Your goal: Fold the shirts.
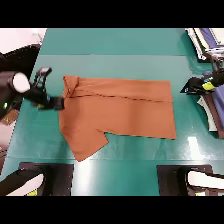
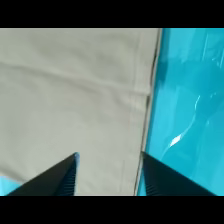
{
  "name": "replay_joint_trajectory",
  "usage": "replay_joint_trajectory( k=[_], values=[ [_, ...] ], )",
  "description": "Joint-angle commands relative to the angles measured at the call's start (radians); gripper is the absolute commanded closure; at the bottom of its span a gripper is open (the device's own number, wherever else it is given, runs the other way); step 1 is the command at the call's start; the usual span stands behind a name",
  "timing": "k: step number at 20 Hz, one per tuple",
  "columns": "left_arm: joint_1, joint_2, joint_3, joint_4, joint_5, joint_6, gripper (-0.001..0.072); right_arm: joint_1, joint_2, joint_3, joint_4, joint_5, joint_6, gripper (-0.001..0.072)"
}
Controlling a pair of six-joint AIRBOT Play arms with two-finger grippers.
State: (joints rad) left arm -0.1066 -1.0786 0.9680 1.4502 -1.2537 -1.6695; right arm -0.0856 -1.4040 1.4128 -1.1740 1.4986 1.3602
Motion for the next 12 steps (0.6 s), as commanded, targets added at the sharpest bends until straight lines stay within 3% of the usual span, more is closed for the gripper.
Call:
replay_joint_trajectory(
  k=[1,5,12],
  values=[
    [-0.001,0.195,-0.264,-0.043,-0.036,-0.08,0.0163,0.004,0.084,-0.001,0.004,0.046,0.001,0.0224],
    [-0.001,0.26,-0.454,-0.2,0.027,-0.086,0.0163,0.033,0.122,0.0,0.004,0.045,0.001,0.0224],
    [-0.001,0.26,-0.556,-0.311,0.183,-0.085,0.0163,0.042,0.123,0.0,0.004,0.055,0.002,0.0225]
  ],
)
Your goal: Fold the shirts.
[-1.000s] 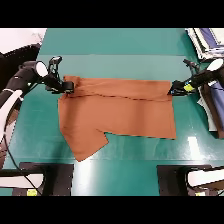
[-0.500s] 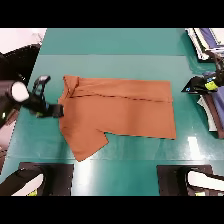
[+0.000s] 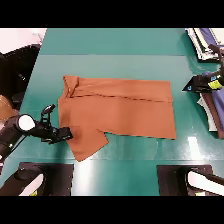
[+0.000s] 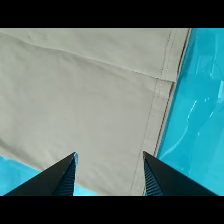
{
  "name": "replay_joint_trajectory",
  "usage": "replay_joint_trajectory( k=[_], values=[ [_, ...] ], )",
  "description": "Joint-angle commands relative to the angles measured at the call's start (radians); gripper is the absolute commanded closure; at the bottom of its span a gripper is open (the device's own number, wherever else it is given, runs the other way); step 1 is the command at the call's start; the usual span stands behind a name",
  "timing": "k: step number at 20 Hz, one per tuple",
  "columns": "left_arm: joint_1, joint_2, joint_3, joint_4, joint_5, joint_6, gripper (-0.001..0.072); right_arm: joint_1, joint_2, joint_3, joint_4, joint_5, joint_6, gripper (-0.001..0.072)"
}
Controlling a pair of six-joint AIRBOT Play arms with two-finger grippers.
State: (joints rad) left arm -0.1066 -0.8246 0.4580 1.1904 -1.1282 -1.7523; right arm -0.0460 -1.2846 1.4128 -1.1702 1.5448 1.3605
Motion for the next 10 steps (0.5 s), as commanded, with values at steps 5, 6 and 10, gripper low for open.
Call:
replay_joint_trajectory(
  k=[5,6,10],
  values=[
    [-0.001,0.006,-0.06,-0.055,0.093,-0.002,0.0164,0.002,0.004,-0.001,0.001,0.012,0.004,0.0225],
    [-0.001,0.006,-0.06,-0.055,0.1,-0.003,0.0255,0.002,0.004,-0.001,0.001,0.016,0.005,0.0225],
    [-0.001,0.006,-0.05,-0.059,0.113,-0.002,0.0681,-0.016,0.016,-0.031,0.0,0.032,0.005,0.0225]
  ],
)
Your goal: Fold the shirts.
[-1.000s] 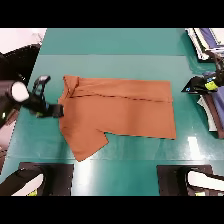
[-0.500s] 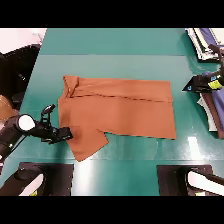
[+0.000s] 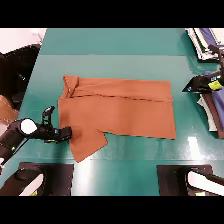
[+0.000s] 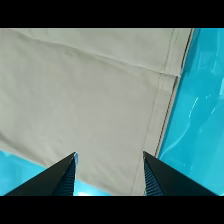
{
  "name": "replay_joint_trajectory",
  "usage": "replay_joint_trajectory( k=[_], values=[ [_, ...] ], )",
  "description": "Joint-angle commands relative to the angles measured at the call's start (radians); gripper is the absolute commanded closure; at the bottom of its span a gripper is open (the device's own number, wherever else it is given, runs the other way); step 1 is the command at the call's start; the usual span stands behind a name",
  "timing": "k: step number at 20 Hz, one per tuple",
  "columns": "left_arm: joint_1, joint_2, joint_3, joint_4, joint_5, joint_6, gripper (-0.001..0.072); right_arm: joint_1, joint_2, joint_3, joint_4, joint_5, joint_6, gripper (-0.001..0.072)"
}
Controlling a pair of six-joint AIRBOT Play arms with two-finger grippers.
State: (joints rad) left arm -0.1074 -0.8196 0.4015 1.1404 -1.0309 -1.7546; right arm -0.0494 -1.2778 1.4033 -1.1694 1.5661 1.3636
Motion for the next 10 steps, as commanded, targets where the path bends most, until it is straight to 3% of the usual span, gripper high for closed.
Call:
replay_joint_trajectory(
  k=[1,10],
  values=[
    [0.0,0.002,0.025,-0.009,0.004,0.001,0.0681,-0.029,0.032,-0.072,-0.002,0.003,0.002,0.0225],
    [0.0,0.002,0.187,-0.035,-0.024,0.054,0.0681,-0.357,0.199,-0.837,0.028,-0.132,0.008,0.0223]
  ],
)
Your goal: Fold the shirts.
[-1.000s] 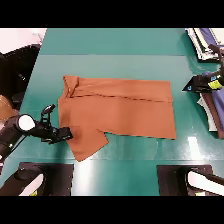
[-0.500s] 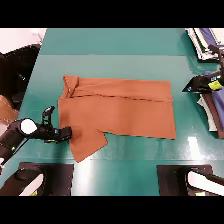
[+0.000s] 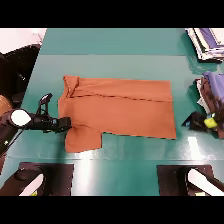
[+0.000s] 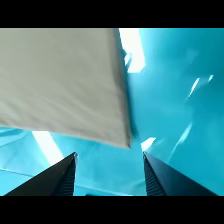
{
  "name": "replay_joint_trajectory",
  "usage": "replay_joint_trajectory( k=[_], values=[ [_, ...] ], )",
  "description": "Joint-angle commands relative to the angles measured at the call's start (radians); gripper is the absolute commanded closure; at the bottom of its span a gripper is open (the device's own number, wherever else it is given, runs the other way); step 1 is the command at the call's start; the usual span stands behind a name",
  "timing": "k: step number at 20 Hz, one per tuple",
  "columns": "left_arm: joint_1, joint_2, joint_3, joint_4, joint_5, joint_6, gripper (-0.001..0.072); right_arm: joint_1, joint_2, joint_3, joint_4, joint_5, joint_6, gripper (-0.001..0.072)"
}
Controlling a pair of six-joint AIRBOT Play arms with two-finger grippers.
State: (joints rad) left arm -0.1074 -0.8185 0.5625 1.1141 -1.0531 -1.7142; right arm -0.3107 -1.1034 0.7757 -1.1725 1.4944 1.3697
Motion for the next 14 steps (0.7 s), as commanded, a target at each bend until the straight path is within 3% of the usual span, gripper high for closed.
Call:
replay_joint_trajectory(
  k=[1,7,9,10,13,14],
  values=[
    [0.0,0.001,0.026,-0.009,-0.002,0.018,0.0681,-0.117,0.014,-0.259,0.072,-0.091,0.0,0.0224],
    [0.0,0.001,0.026,-0.007,-0.003,0.02,0.0681,-0.044,-0.056,-0.32,0.264,-0.276,-0.029,0.028],
    [0.0,0.001,0.027,0.001,-0.014,0.02,0.0681,0.002,-0.042,-0.32,0.261,-0.319,-0.029,0.0414],
    [0.0,0.001,0.027,0.009,-0.026,0.02,0.0681,0.021,-0.024,-0.32,0.26,-0.328,-0.029,0.0434],
    [0.0,0.001,0.028,0.034,-0.075,0.02,0.0682,0.043,0.044,-0.32,0.256,-0.342,-0.029,0.0678],
    [0.0,0.001,0.028,0.038,-0.097,0.02,0.0682,0.043,0.074,-0.32,0.255,-0.327,-0.03,0.0696]
  ],
)
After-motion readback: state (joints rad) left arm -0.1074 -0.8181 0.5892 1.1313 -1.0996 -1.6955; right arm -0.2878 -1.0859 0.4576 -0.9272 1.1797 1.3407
